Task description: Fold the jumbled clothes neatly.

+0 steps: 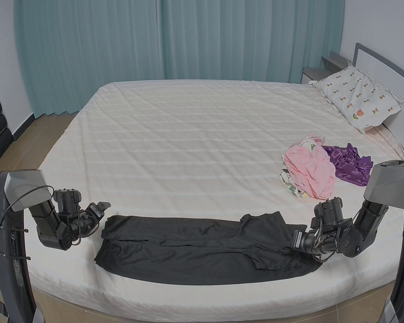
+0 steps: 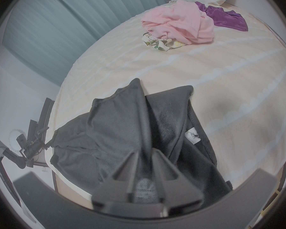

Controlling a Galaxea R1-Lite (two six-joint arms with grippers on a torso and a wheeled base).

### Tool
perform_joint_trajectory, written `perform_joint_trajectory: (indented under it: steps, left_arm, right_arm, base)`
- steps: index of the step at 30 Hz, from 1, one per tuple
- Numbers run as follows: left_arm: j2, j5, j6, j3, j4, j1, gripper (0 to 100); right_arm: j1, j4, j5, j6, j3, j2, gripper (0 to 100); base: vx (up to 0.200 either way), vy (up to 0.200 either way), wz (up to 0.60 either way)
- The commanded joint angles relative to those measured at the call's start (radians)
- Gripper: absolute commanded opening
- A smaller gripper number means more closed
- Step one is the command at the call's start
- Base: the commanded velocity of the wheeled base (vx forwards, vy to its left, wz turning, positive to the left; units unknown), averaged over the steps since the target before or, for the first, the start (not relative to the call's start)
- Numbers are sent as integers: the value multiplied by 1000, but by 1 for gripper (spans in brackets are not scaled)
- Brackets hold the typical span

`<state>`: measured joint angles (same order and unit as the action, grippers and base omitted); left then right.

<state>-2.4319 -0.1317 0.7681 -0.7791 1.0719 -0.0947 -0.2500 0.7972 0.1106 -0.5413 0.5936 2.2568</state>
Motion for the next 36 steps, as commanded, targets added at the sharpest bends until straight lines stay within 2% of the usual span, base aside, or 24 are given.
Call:
perform_joint_trajectory:
  steps: [1, 8, 16, 17, 23, 28, 30, 36]
  left_arm:
    - [-1, 1, 0, 0, 0, 0, 100]
    - [-1, 4, -1, 0, 0, 0, 100]
    - [-1, 4, -1, -2, 0, 0, 100]
    - [-1, 4, 0, -2, 0, 0, 100]
    - [-1, 4, 0, -2, 0, 0, 100]
    - [-1, 4, 0, -2, 0, 0, 100]
    - [-1, 4, -1, -2, 0, 0, 100]
    - [-1, 4, -1, -2, 0, 0, 100]
  right_arm:
    - [18, 25, 1, -6, 15, -14, 100]
    - [40, 25, 7, -45, 130, 13, 100]
    - [11, -58, 14, -48, 268, 129, 100]
    - [9, -76, 15, -48, 275, 133, 0]
    - [12, -108, 15, -48, 262, 110, 0]
    - [26, -104, 15, -49, 210, 60, 0]
    - [29, -98, 15, -45, 133, 15, 0]
    - [15, -98, 15, -43, 87, 6, 0]
  base:
    - [0, 0, 0]
    - [0, 0, 0]
    - [0, 0, 0]
    - [0, 0, 0]
    - [0, 0, 0]
    - [0, 0, 0]
    - [0, 0, 0]
    - [0, 0, 0]
